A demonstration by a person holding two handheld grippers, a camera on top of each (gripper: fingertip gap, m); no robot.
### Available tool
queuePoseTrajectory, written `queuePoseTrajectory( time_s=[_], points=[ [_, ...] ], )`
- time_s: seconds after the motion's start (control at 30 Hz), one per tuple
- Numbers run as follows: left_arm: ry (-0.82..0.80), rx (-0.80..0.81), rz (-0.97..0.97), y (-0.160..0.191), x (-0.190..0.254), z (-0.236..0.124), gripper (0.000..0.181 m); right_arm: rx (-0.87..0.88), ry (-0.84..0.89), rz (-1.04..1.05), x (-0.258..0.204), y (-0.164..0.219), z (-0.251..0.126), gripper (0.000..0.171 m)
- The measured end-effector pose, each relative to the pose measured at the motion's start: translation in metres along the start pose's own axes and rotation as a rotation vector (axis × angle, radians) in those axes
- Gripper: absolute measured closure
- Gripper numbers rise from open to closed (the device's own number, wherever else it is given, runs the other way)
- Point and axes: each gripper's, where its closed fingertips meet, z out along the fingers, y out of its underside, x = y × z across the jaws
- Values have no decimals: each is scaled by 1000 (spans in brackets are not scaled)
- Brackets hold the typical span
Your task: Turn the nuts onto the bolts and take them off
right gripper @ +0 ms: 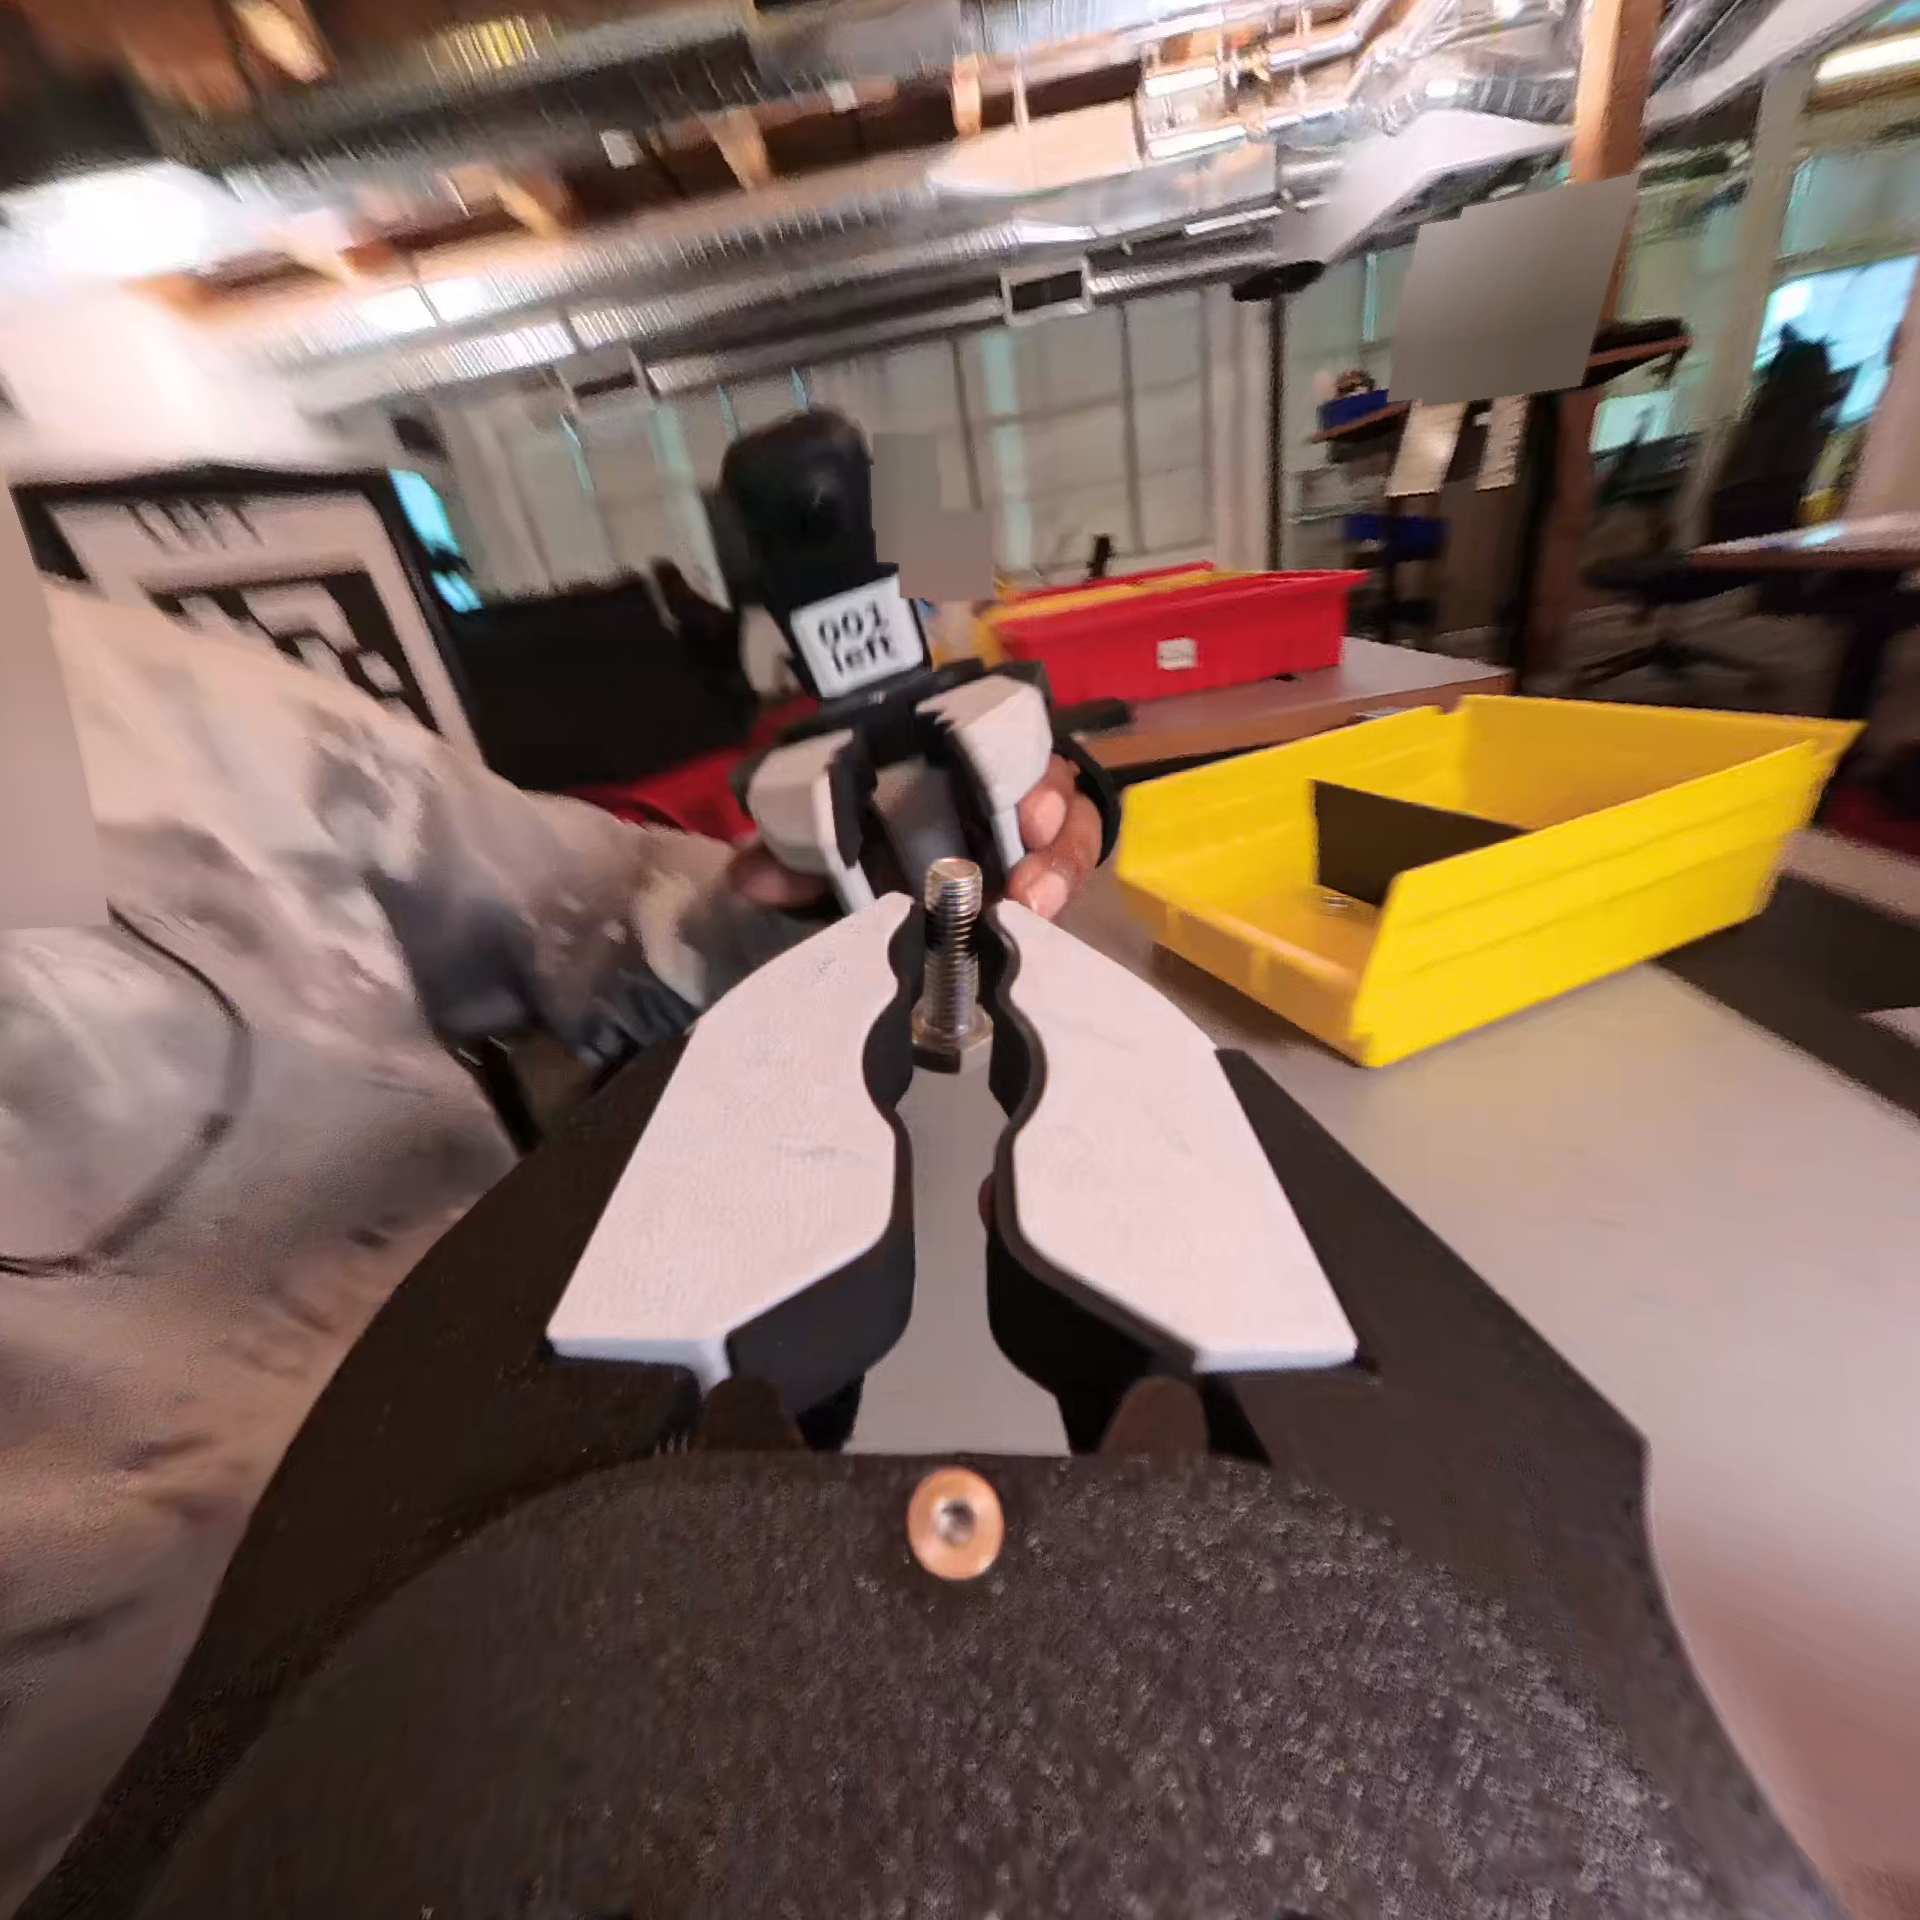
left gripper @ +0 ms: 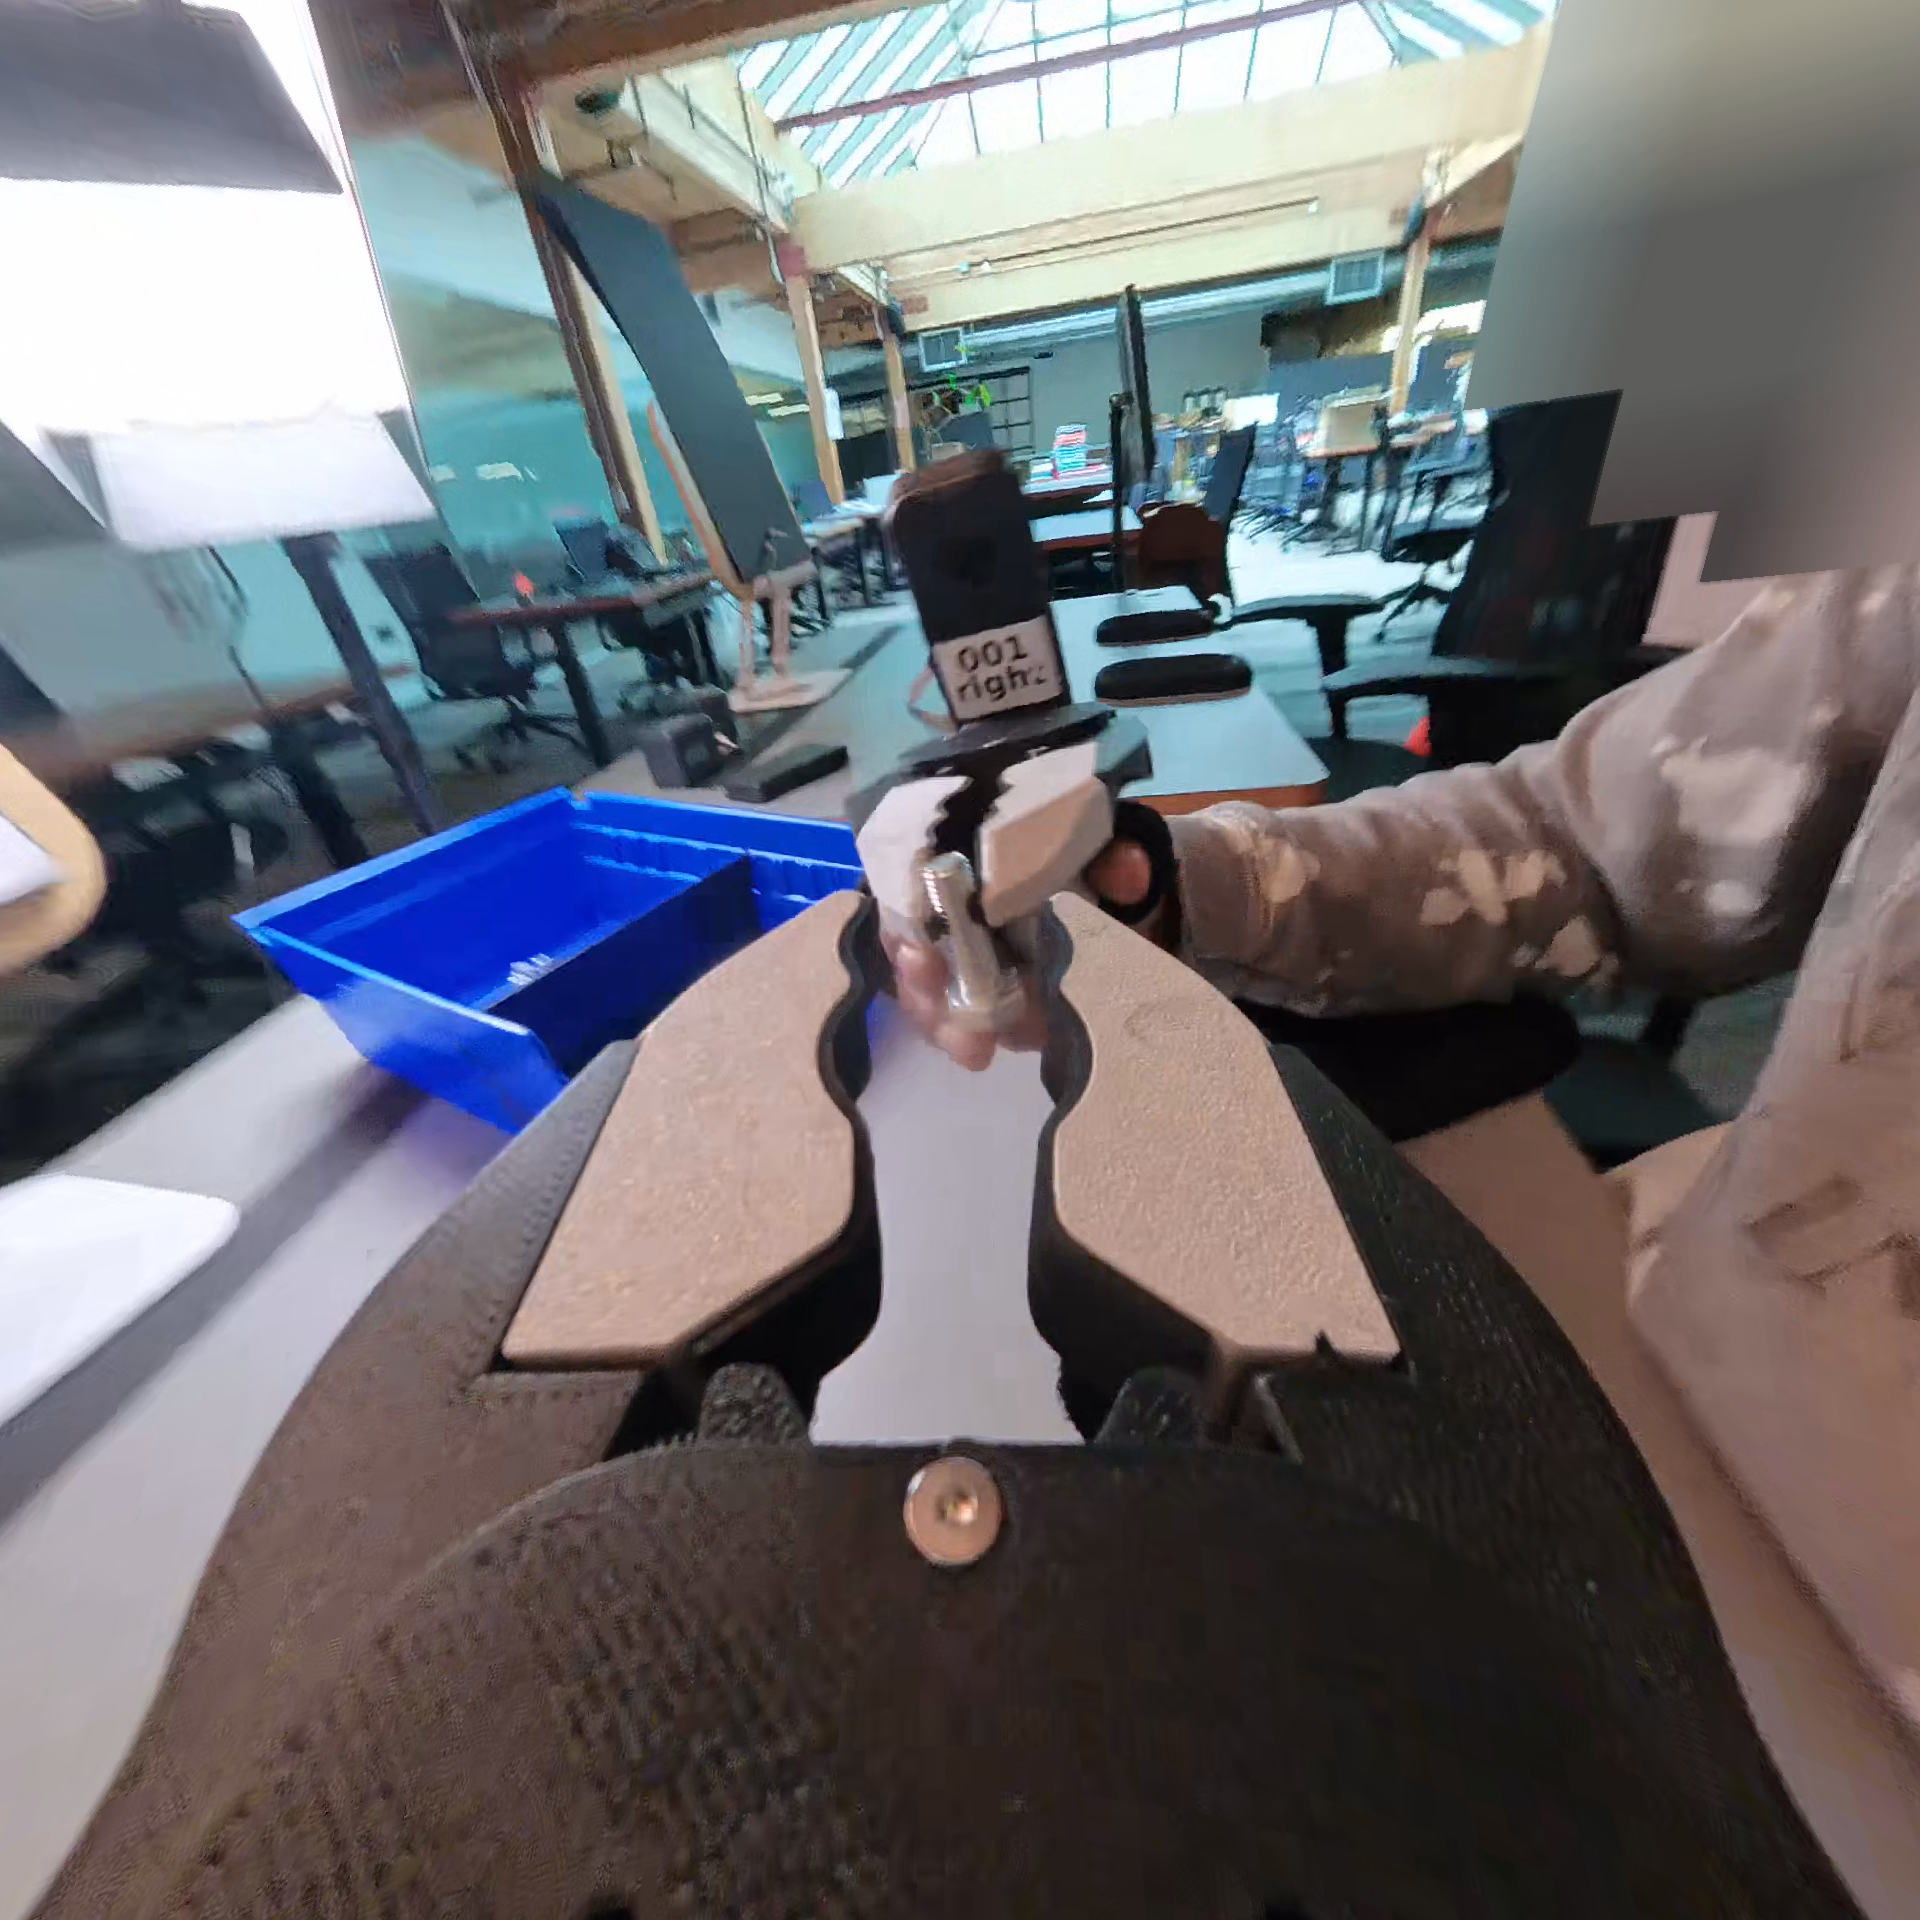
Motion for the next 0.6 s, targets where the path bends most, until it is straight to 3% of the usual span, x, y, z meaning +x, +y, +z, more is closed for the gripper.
queuePoseTrajectory(
  time_s=[0.13, 0.3, 0.6],
  points=[
    [109, -43, -114, 12, 10, 4, 157, -102, 77, -263, -7, 14, 6, 162],
    [116, -102, -91, 22, 13, 6, 168, -197, 140, -445, -9, 26, 13, 162],
    [66, -145, -7, 24, 7, 2, 172, -193, 196, -456, -3, 27, 16, 162]
  ],
)
